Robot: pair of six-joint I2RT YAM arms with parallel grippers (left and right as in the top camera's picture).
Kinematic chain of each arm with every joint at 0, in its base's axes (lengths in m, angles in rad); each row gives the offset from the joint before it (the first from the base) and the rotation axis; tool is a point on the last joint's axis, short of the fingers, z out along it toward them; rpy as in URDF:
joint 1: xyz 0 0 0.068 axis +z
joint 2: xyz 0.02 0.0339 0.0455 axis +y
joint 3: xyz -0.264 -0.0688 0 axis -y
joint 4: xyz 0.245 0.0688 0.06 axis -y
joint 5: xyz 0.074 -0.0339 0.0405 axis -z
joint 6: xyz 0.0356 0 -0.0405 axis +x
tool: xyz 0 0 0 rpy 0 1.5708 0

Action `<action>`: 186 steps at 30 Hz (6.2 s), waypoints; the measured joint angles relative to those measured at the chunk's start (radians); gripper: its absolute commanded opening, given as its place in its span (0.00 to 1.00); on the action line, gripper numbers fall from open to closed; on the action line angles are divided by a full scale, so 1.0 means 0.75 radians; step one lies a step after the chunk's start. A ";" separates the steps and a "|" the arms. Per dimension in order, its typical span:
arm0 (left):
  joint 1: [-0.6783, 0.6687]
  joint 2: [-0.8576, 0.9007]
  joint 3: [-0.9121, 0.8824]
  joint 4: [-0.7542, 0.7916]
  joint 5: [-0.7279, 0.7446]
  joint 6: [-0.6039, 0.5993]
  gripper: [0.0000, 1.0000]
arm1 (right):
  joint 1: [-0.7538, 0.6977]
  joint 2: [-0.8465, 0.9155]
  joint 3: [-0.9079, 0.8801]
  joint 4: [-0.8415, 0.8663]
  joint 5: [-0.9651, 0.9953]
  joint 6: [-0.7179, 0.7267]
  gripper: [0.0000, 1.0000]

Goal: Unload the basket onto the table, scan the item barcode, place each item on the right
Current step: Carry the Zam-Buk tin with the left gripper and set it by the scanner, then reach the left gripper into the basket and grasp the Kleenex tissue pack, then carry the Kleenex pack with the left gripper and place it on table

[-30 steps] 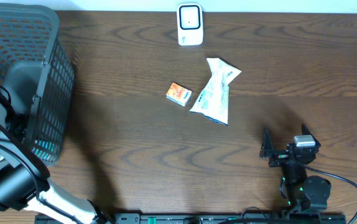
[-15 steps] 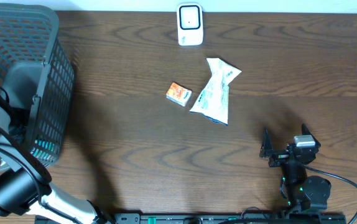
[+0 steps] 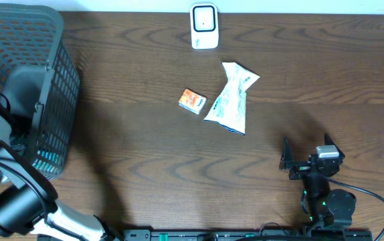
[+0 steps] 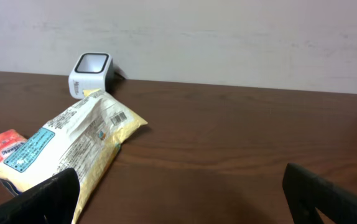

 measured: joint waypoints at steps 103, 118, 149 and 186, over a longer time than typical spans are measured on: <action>0.005 -0.676 0.002 -0.137 -0.176 0.012 0.92 | -0.001 -0.001 0.000 0.000 0.000 0.000 0.99; 0.008 -0.216 0.002 -0.282 0.170 -0.124 0.95 | -0.001 -0.001 0.000 -0.001 0.000 0.000 0.99; 0.044 -0.020 0.069 -0.307 0.231 -0.285 0.07 | -0.001 -0.001 0.000 -0.001 0.000 0.000 0.99; -1.004 -0.840 0.167 0.033 0.410 0.106 0.07 | -0.001 -0.001 0.000 -0.001 0.000 0.000 0.99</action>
